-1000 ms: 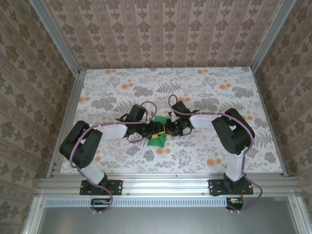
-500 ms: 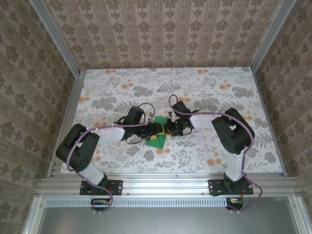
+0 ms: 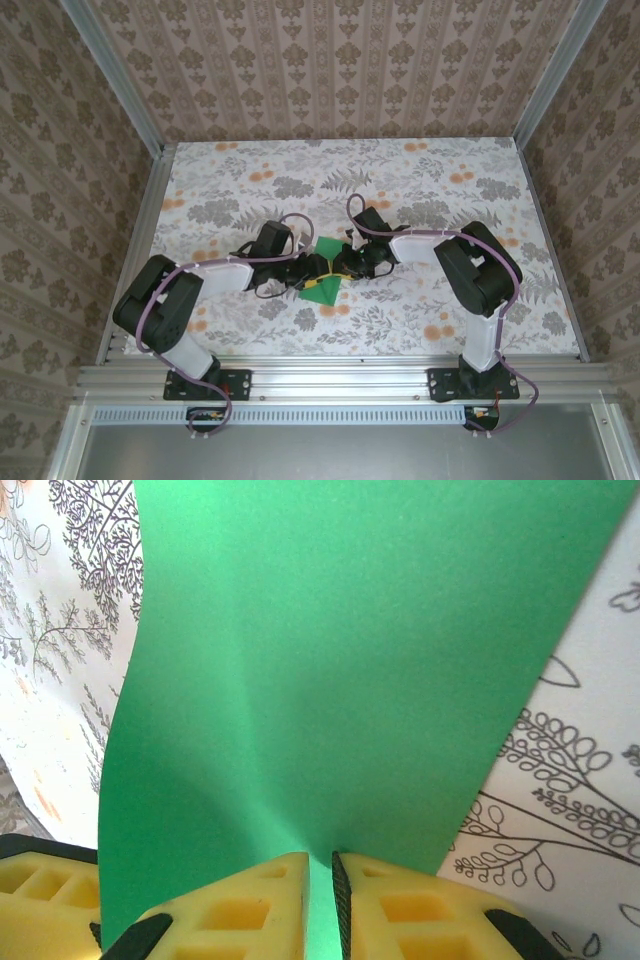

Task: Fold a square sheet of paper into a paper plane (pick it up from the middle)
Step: Fold the triangle a second time at the center of the table.

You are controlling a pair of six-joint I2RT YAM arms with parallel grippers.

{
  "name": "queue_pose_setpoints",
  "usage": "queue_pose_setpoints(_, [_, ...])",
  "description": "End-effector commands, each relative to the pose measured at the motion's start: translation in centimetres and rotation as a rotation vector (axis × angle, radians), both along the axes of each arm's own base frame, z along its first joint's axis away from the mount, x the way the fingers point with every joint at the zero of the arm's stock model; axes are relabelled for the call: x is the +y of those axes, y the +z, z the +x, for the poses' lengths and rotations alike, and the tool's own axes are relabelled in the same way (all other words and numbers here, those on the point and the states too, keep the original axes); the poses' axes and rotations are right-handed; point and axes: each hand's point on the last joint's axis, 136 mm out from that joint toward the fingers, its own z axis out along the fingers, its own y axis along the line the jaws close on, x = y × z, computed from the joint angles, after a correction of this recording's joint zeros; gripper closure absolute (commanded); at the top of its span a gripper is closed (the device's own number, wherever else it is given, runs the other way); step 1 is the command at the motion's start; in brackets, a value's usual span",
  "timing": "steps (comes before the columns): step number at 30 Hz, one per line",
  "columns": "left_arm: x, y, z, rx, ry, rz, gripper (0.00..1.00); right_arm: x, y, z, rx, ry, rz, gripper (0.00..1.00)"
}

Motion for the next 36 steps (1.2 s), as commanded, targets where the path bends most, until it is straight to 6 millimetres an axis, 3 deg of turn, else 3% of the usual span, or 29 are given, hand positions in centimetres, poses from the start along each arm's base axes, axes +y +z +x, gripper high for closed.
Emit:
queue_pose_setpoints(1, [-0.6, 0.9, 0.4, -0.005, 0.002, -0.046, 0.55, -2.5, -4.4, -2.3, 0.116, -0.031, -0.128, 0.81])
queue_pose_setpoints(14, [-2.0, 3.2, 0.5, -0.023, -0.012, -0.123, 0.6, -2.5, -4.5, -2.3, 0.118, -0.032, -0.128, 0.82])
queue_pose_setpoints(24, [-1.5, 0.9, 0.0, 0.005, -0.009, -0.054, 0.57, -2.4, -4.4, -2.2, 0.118, -0.032, -0.125, 0.82])
queue_pose_setpoints(32, [-0.6, -0.7, 0.2, 0.018, 0.008, -0.001, 0.7, -1.9, -3.7, -1.8, 0.096, -0.024, -0.095, 0.82])
queue_pose_setpoints(36, [0.1, -1.7, 0.4, 0.017, 0.032, 0.042, 0.75, -1.2, -2.0, -0.9, 0.058, -0.028, -0.034, 0.83])
